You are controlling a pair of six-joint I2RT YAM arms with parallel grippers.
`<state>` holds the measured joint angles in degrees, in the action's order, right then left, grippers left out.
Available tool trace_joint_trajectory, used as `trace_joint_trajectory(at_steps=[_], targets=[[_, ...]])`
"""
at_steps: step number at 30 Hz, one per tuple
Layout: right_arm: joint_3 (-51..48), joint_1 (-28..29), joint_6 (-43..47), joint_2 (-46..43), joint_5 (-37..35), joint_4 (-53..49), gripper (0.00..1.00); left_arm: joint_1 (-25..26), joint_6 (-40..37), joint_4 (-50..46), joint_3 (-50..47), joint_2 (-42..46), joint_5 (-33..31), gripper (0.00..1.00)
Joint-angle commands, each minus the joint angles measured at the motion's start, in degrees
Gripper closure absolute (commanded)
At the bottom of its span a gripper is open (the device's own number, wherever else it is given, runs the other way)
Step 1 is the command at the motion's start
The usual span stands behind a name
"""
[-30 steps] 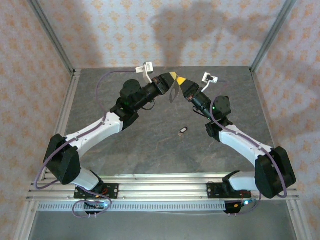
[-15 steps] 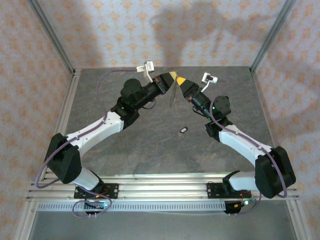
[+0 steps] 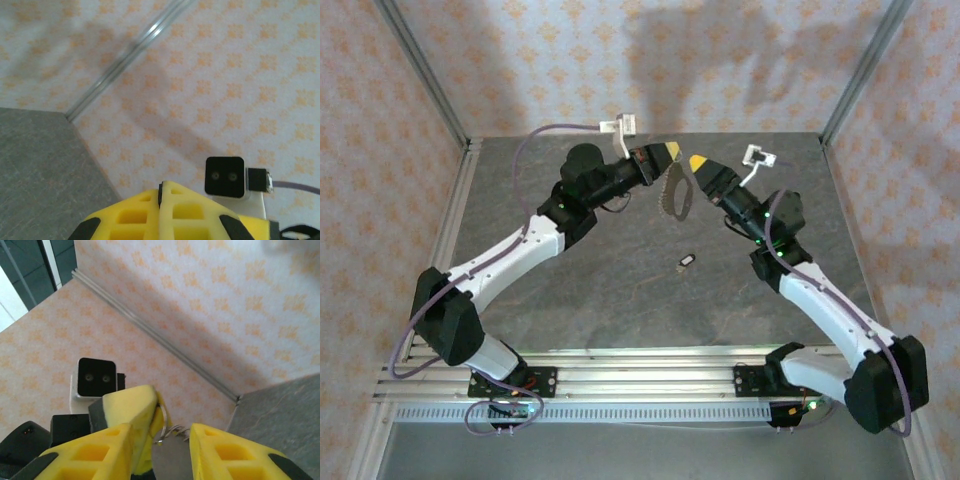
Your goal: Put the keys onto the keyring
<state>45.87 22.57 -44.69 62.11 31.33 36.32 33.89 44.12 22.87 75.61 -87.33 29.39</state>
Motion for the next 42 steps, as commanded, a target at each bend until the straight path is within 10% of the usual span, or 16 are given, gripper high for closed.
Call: trace_joint_trajectory(at_steps=[1, 18, 42], targets=[[1.60, -3.00, 3.25, -1.28, 3.98, -5.01, 0.65, -1.14, -7.26, -5.83, 6.70, -1.20, 11.01, 1.00], [2.57, -6.13, -0.82, 0.84, 20.37, 4.77, 0.67, -3.89, -16.78, -14.99, 11.66, -3.99, 23.21, 1.00], [1.91, -2.31, -3.04, 5.40, 19.73, 10.00, 0.88, -3.90, -14.21, -12.24, 11.67, -4.88, 24.40, 1.00]])
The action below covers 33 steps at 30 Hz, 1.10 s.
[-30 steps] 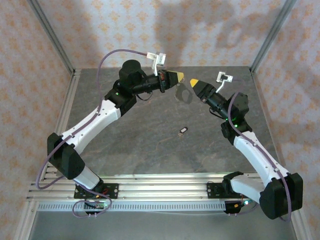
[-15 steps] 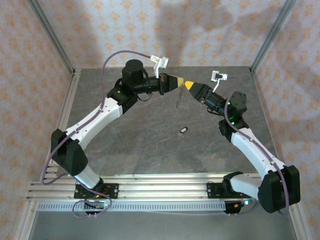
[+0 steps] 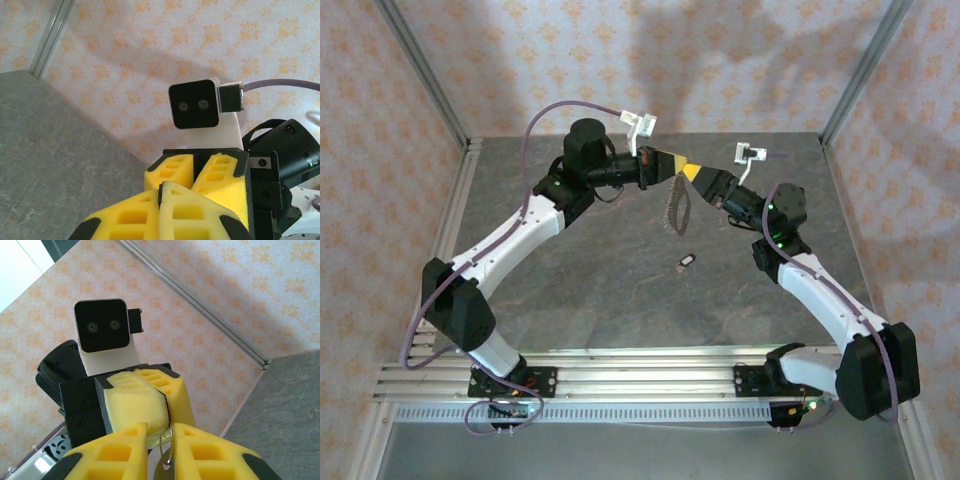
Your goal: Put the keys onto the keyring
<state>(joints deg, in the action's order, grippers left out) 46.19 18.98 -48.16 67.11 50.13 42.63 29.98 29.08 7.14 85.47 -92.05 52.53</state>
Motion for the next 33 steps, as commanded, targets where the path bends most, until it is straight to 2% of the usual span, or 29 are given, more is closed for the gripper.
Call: trace_joint_trajectory(at_steps=[1, 5, 11, 12, 14, 18, 24, 26, 27, 29, 30, 33], targets=[[1.55, 1.32, 0.43, 0.41, 0.94, 3.72, 0.91, 0.01, 0.87, 3.56, 1.80, -0.19, 1.26, 1.00], [1.86, 1.75, 0.34, 0.40, 1.00, 3.91, 1.00, 0.09, 1.22, 4.02, 1.80, -0.39, 1.34, 1.00], [2.89, 2.79, 0.44, 2.67, 1.72, 3.88, 1.00, 0.17, 1.22, 4.55, 1.80, -0.33, 1.59, 1.00], [3.02, 2.92, 0.42, 2.91, 1.81, 3.69, 0.95, 0.22, 1.23, 4.58, 1.80, -0.39, 1.61, 1.00], [3.11, 3.01, 0.47, 3.19, 1.85, 3.44, 0.92, 0.26, 1.21, 4.55, 1.89, -0.32, 1.61, 1.00], [3.12, 3.13, 0.52, 3.38, 1.55, 3.46, 1.00, 0.18, 1.16, 4.47, 1.89, -0.32, 1.61, 1.00], [2.81, 3.08, 0.92, 3.55, 0.08, 2.83, 1.00, 0.26, 1.16, 4.79, 1.93, -0.25, 1.08, 1.00], [2.11, 3.08, 1.01, 3.23, -2.29, 2.76, 1.00, 0.29, 3.84, 4.99, 1.68, 0.10, -0.92, 1.00], [1.62, 3.09, 0.89, 2.99, -3.85, 3.03, 1.00, 0.30, 4.59, 5.38, 1.35, 0.40, -2.20, 0.93], [0.55, 3.09, 0.15, 2.65, -6.87, 4.68, 1.00, 0.33, 7.25, 7.01, -0.07, 1.61, -5.97, 0.66], [0.09, 3.10, -0.45, 2.49, -8.24, 5.46, 1.00, 0.28, 8.56, 8.02, -0.99, 2.35, -8.14, 0.58], [-0.91, 3.12, -2.54, 2.66, -11.13, 8.91, 1.00, 0.35, 13.63, 12.11, -5.32, 5.22, -16.66, 0.45]])
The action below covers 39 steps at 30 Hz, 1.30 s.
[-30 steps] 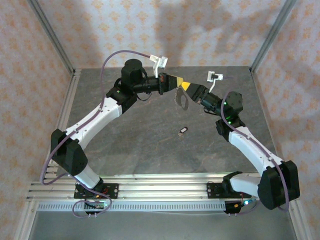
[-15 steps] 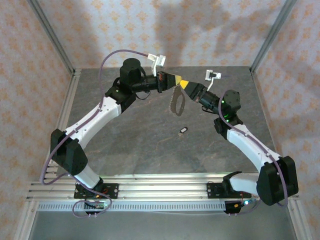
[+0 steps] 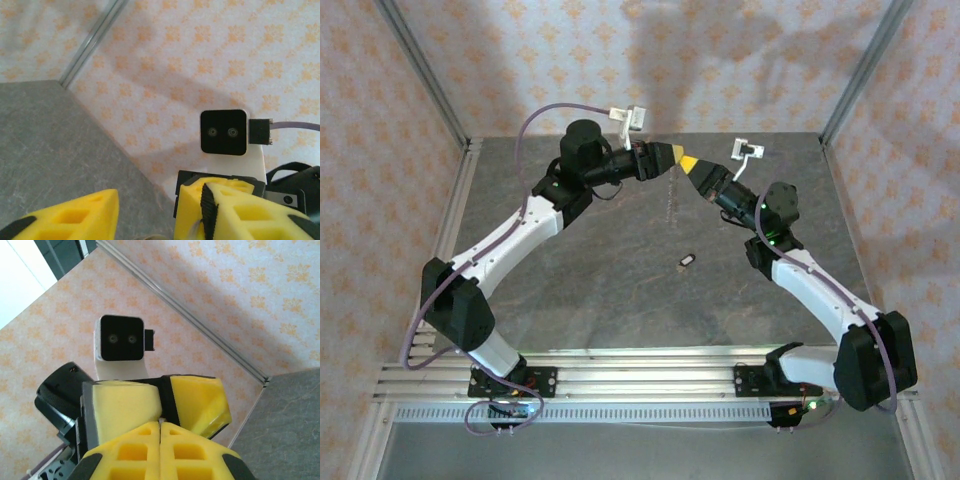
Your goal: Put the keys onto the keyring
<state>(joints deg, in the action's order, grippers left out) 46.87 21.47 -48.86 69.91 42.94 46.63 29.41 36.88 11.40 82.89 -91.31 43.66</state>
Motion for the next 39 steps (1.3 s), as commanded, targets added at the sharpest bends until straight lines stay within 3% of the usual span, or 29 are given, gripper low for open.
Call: trace_joint_trajectory(at_steps=[1, 5, 14, 39], targets=[[-1.99, 0.59, -2.86, 0.03, -5.11, 6.54, 1.00, 1.09, 7.66, 9.46, -4.40, 5.48, -10.58, 0.44], [-2.49, 0.76, -5.10, 0.81, -7.63, 9.99, 1.00, 2.26, 12.10, 15.12, -9.75, 8.00, -17.15, 0.41], [-2.36, 1.89, -7.89, 2.88, -9.28, 14.49, 1.00, 4.74, 12.93, 17.63, -13.31, 8.44, -21.82, 0.49], [-1.42, 2.46, -8.62, 4.16, -7.17, 15.16, 1.00, 5.50, 12.38, 19.45, -10.48, 3.78, -16.81, 0.59]])
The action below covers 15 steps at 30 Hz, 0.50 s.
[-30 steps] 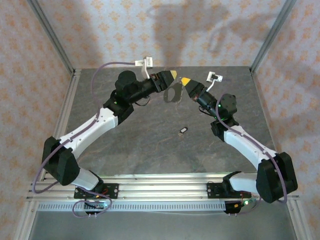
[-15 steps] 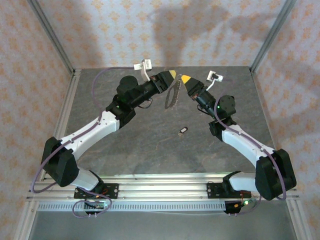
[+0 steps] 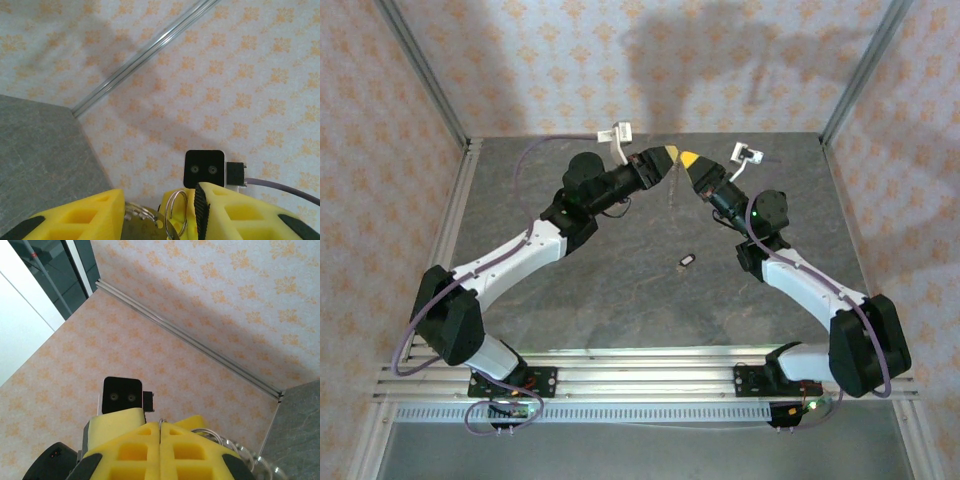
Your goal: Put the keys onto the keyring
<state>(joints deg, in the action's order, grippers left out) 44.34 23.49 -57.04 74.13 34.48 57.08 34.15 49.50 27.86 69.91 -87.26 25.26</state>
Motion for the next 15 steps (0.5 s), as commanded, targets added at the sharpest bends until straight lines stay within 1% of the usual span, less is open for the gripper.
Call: trace_joint_trajectory(at_steps=[1, 15], targets=[[1.16, 0.51, -0.49, -0.03, 1.29, 4.71, 1.00, 0.74, -0.28, 2.99, 2.69, -0.35, 1.72, 0.60], [1.27, 0.60, -0.36, 0.37, 1.29, 4.10, 1.00, 1.27, -0.81, 2.90, 3.22, -0.63, 2.61, 0.72]])
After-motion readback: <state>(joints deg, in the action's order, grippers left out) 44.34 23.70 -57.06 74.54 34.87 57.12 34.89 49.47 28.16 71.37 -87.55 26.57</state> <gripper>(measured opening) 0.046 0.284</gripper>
